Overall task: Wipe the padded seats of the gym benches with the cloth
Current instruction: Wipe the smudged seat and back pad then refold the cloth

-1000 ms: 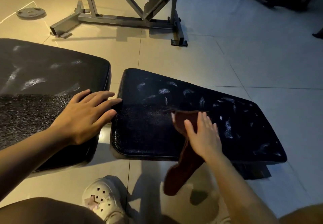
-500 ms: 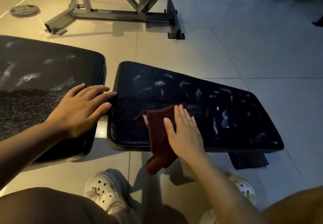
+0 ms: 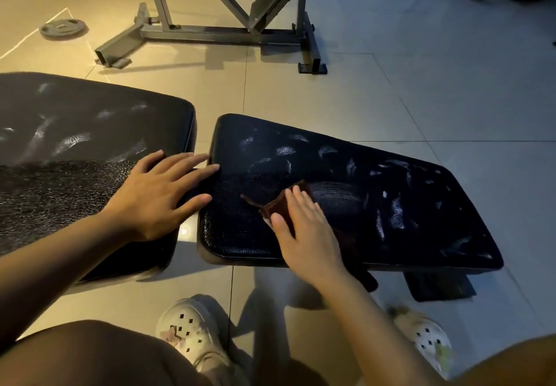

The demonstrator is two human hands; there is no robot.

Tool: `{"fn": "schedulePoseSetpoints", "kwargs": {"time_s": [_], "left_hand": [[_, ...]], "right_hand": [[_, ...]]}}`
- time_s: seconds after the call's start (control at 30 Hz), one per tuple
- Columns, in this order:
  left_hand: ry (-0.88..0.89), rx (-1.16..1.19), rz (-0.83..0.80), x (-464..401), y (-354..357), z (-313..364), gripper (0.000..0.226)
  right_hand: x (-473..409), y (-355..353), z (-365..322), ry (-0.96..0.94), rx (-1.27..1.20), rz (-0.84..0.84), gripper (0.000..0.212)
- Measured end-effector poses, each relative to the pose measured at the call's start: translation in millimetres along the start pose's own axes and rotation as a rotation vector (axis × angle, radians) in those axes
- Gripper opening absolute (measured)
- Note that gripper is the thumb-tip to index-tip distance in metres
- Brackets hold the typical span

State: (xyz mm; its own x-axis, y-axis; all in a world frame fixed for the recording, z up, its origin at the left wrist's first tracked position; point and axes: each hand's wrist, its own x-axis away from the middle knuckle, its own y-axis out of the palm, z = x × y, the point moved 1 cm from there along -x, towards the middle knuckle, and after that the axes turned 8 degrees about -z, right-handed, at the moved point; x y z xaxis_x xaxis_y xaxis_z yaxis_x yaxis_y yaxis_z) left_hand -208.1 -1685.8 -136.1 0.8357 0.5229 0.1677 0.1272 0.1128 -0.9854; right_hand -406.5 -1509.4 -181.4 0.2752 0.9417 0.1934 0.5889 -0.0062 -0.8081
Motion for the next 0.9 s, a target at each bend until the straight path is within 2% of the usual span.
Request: {"fn": "schedulePoseSetpoints", "kwargs": {"time_s": [0.07,0.2,0.3,0.43,0.6,0.67,0.77,0.9], "left_hand": [[0.049,-0.028,-0.029,2,2,-1,0.065],[0.098,-0.040,-0.042,3,3,-2,0.069],[0.109,-0.038,-0.029,-1,2,-2,0.072],[0.095,-0.038,-0.023,-1,2,-1,0.076],[0.088,-0.053,-0.029,-1,1,1,0.077],[0.085,-0.063,-0.038,1,0,1,0.075],[0.105,-0.189,0.013,5,-2,9,0.069],[0.198,-0.309,0.126,15,5,33,0.060]], "right_hand": [[2,-2,10,0.018,-0.010,-0.019,0.061],[-5,-14,61,0.312,0.078,0.046,0.074],[-12,-27,89,0.400,0.079,0.027,0.074],[-19,-27,75,0.389,0.079,0.059,0.071],[-9,3,4,0.066,0.099,0.045,0.065],[0,9,-9,0.008,0.113,0.030,0.065],[8,3,9,0.044,0.132,0.015,0.070],[20,-12,70,0.284,0.169,0.027,0.077]]}}
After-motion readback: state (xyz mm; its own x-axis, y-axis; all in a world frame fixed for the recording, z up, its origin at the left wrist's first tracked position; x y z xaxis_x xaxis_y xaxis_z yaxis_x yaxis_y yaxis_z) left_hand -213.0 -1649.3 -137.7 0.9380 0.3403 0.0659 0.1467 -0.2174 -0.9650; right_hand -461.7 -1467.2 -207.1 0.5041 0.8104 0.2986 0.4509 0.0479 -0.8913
